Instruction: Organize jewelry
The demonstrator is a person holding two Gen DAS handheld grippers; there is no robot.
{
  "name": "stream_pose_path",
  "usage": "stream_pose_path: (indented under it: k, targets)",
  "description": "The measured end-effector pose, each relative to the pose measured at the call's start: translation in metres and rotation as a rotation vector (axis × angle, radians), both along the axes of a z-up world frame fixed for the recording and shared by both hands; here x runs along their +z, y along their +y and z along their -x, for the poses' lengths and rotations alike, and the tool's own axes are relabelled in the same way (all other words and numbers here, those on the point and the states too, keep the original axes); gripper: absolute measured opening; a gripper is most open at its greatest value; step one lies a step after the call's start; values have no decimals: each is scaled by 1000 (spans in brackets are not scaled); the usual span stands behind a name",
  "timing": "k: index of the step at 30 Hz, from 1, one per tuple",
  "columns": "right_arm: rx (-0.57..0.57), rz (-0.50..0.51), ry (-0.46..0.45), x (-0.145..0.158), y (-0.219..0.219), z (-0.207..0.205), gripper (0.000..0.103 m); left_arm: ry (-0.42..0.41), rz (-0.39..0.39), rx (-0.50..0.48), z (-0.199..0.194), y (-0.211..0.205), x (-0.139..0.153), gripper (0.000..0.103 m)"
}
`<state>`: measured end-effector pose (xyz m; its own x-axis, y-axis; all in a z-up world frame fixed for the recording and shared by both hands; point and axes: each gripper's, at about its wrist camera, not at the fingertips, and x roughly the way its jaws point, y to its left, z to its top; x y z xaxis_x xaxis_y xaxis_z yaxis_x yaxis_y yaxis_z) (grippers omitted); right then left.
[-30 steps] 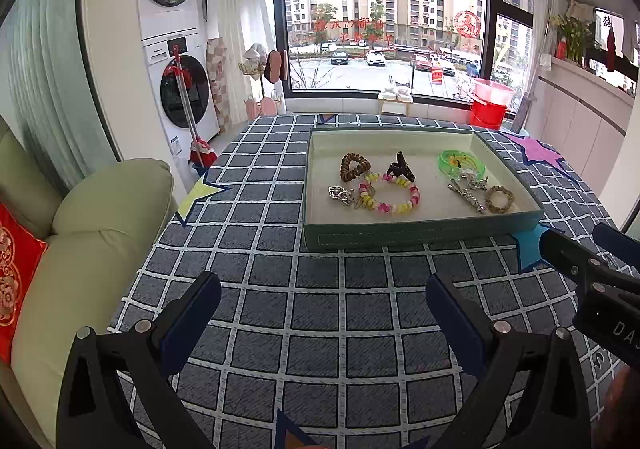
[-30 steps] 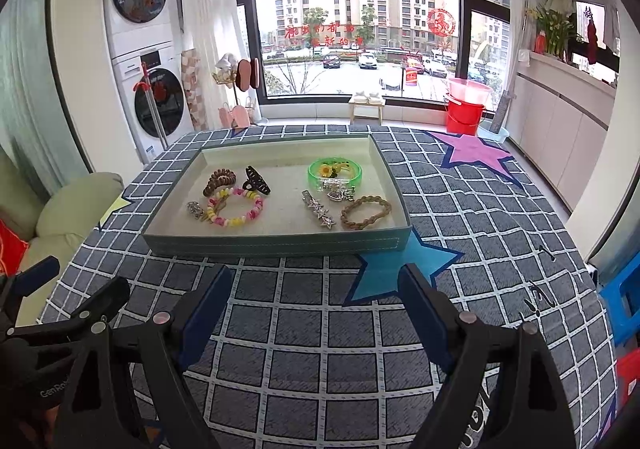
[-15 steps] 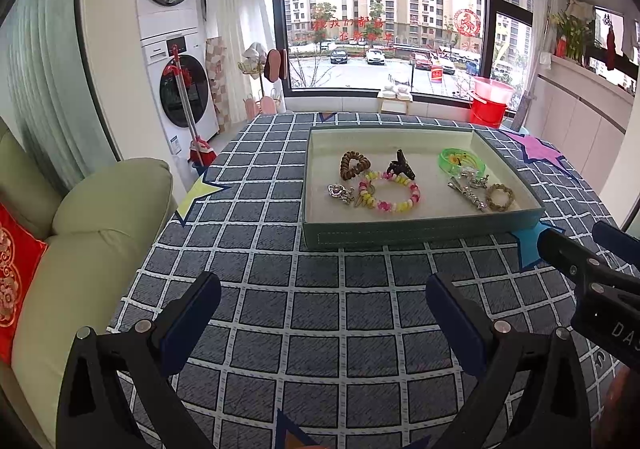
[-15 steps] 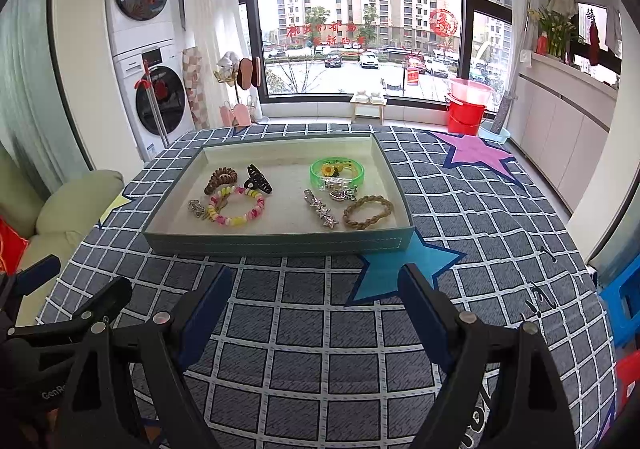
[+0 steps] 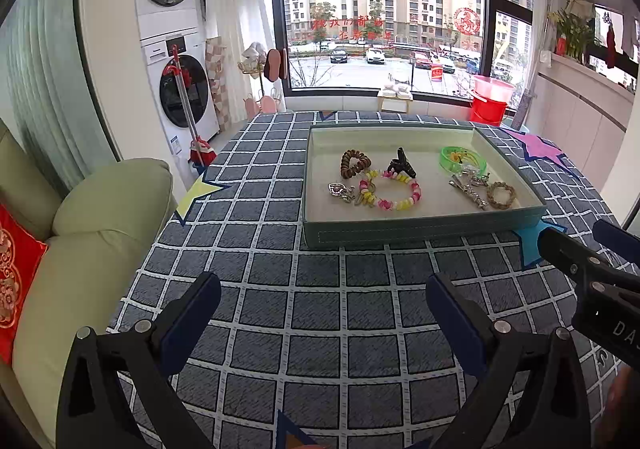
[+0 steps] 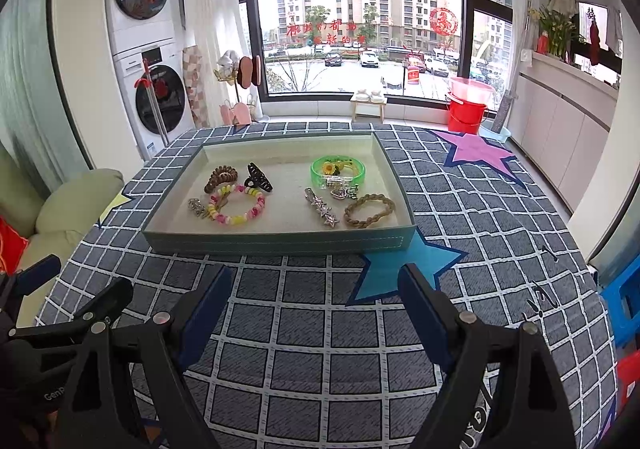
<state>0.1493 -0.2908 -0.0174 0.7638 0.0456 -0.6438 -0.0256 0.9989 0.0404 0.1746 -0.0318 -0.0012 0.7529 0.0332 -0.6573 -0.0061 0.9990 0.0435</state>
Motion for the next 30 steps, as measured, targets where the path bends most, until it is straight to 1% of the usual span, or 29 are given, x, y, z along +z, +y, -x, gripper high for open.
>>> stream_pose_path:
  k: [30]
  targets:
    - [5, 3, 4, -4, 2, -3, 87, 0, 0, 3, 0, 1, -1, 103]
